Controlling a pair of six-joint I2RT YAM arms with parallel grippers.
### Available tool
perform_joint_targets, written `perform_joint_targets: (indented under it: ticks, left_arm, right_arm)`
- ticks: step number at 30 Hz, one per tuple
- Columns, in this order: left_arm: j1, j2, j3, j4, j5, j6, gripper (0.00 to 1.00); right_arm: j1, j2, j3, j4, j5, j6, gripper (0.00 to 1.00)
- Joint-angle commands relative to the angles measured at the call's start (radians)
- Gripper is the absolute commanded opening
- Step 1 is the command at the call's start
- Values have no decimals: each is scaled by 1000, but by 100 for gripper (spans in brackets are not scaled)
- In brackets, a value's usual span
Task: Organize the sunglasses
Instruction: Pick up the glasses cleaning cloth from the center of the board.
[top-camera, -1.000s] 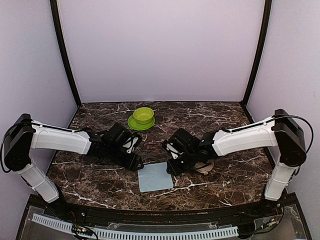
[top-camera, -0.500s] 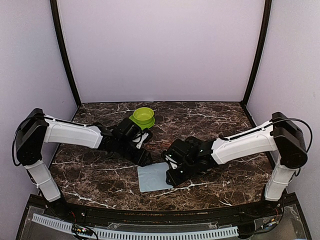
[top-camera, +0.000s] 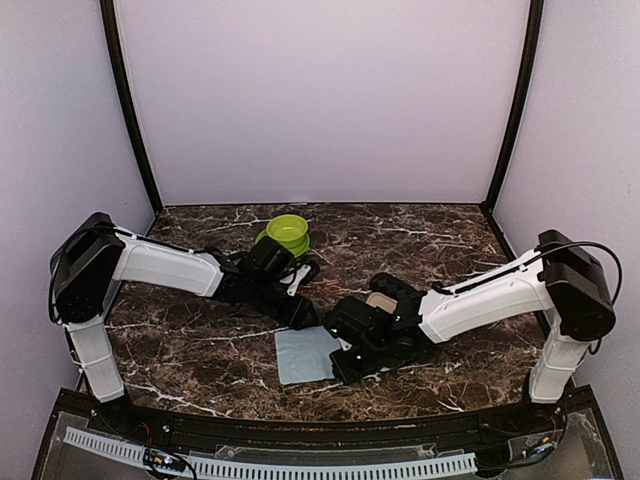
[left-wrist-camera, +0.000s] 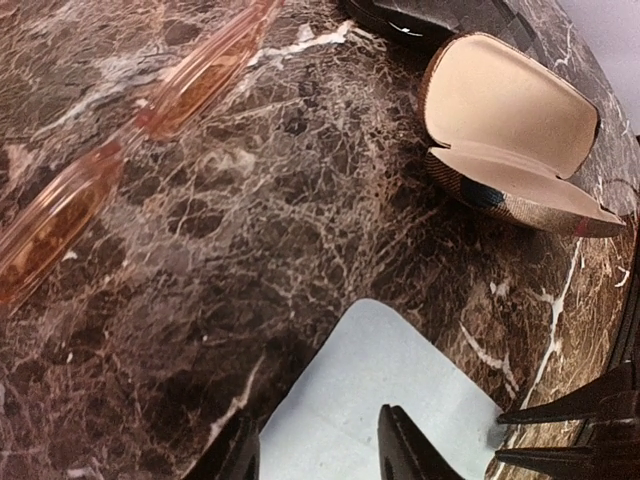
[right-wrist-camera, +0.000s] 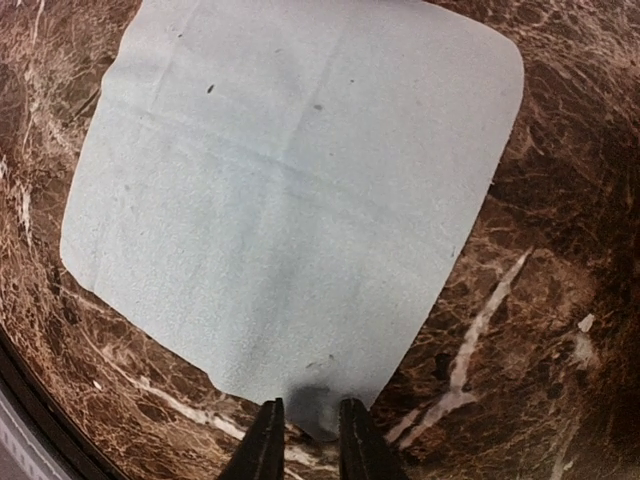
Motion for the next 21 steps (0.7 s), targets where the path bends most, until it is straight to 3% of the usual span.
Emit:
perform_joint_targets:
  ticks: [1,6,21]
  left_arm:
    - [-17,37,30,71,37,-5,42]
    - [-30,68,33,133,54,-4,40]
    - [-33,172,111,172,36,38,40]
  right_arm:
    - [9,19,-33,0,50,30,16]
    - [7,19,-35,-17,79,23,8]
    - [-82,-65,-106,6,56,-34,0]
